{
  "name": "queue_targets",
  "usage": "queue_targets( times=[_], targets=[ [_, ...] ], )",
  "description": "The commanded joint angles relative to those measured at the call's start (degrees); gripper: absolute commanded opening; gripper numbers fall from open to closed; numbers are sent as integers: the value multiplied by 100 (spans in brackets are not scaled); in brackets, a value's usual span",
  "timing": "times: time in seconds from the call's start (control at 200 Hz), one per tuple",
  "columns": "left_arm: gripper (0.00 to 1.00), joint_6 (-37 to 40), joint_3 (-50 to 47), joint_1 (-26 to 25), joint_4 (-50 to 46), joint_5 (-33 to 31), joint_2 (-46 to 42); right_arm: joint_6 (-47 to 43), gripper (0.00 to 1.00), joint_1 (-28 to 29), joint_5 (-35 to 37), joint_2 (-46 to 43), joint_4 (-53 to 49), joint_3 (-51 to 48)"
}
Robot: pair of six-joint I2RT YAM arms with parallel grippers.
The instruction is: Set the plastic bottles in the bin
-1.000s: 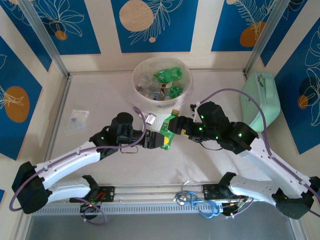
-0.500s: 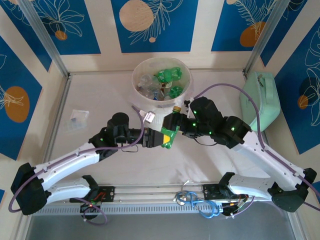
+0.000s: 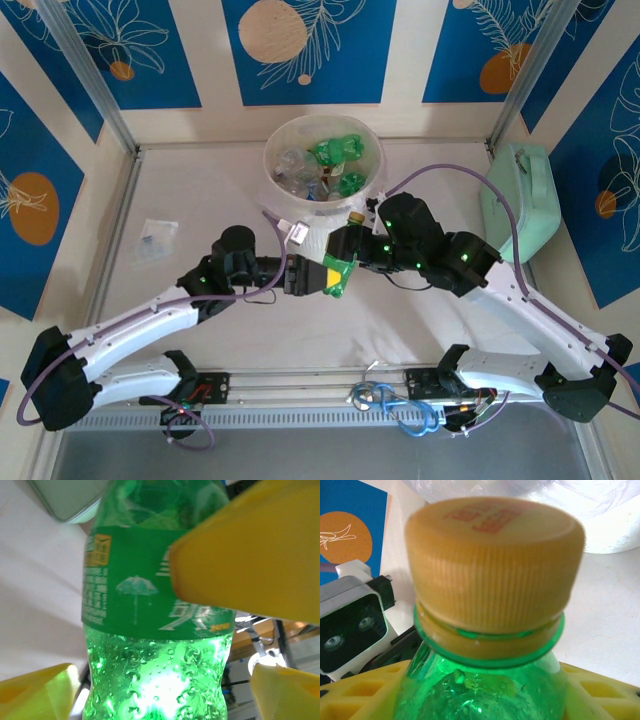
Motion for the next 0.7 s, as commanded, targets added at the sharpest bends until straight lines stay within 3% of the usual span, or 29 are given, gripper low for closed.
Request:
queue_targets(
  times=[0.0,0.145,0.34,0.475,0.555,0.695],
  targets=[
    [100,281,108,-34,-195,-147,-231,-134,62,22,106,21,-46,266],
    [100,911,528,81,-1564,-810,-772,-381,62,-395,26,208,-348,843],
    [100,1802,1348,154,-3903,-3506,-1816,-889,62,-1356,-544,904,-536,2257],
    [100,1820,1723,176,-5190,-5281,-1954,-1168,62,-1895,-790,1811,-883,3623],
    [100,1759,1709,232,-5489,-5638,-1953,-1285,61,-2116,-938,2345,-1007,4332],
    [100,1666,1589,369,-5611,-5621,-1904,-1335,61,-2418,-1242,3303,-1450,5567]
  ],
)
